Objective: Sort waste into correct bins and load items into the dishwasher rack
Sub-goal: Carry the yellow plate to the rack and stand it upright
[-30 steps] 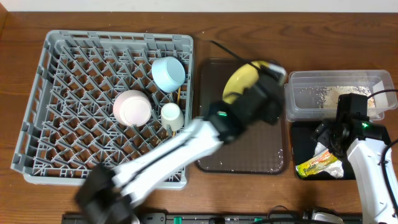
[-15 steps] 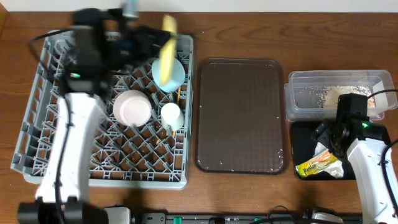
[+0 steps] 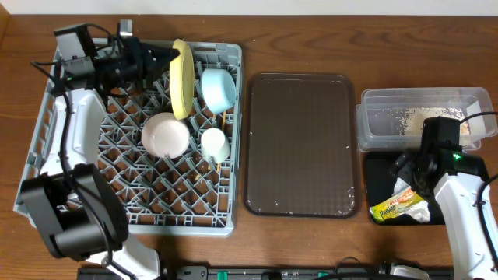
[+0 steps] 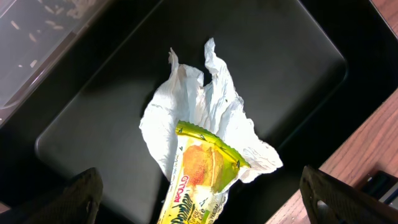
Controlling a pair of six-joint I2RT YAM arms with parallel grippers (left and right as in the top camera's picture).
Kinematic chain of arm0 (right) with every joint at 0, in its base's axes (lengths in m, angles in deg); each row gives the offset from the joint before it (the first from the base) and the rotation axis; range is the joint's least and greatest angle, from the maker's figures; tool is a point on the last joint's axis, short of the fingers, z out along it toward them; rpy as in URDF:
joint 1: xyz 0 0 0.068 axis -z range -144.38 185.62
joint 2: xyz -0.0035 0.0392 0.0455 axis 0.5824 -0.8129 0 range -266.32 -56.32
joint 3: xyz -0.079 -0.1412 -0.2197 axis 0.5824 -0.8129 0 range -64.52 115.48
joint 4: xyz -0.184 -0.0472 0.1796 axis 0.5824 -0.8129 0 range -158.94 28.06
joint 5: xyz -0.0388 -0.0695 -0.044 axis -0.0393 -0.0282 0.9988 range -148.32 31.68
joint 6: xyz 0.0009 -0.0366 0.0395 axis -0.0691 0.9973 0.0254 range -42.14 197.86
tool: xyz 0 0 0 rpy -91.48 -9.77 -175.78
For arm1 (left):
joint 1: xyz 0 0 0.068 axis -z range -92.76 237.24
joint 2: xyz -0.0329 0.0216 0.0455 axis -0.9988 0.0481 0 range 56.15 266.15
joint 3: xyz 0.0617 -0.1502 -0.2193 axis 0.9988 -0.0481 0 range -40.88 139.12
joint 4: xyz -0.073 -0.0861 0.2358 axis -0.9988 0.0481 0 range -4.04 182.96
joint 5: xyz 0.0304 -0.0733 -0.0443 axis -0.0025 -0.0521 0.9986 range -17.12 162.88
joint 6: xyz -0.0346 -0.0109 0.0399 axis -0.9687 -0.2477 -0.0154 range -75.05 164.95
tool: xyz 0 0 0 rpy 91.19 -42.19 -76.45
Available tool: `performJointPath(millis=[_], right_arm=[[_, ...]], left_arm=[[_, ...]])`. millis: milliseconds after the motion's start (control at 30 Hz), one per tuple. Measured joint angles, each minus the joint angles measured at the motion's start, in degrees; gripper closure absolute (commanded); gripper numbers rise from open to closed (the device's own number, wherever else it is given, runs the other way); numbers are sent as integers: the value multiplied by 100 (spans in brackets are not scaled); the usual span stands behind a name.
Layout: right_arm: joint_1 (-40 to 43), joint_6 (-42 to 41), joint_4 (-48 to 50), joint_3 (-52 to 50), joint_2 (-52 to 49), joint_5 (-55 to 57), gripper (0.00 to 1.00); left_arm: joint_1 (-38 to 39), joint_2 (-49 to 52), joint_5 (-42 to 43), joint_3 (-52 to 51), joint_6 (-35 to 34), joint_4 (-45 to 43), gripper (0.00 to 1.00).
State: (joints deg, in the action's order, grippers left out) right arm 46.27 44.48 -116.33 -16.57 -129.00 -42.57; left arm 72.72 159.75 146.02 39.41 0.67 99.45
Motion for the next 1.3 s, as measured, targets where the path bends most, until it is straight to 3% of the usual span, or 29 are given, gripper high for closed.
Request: performJointPath(millis=[100,200,233,433,667,900,1067,1167,1300], right_arm=[[0,0,0,0,0,0,1],[0,0,0,0,0,0,1],[0,0,-2,0,0,0,1],[0,0,0,0,0,0,1],[0,0,-2,0,0,0,1],[0,0,2,0,0,0,1],[0,0,-2,0,0,0,1],[0,0,-2,0,0,0,1],[0,0,2,0,0,2,1]], left_arm=[[0,24,15,0,107,-4,92],[0,24,52,-2,295,7,83],[2,24,52,-2,361,39,76],[7,24,-212,-2,892,846,62],[7,24,-758,-2,1506,1440,23],[7,-74,-911,-4,1491,1174,16],[7,-680,-1165,-4,1311,1082,14],[7,-1325,-1676,-4,1276,1384,14],[11,-2262,-3099,2,1261,2223,14]])
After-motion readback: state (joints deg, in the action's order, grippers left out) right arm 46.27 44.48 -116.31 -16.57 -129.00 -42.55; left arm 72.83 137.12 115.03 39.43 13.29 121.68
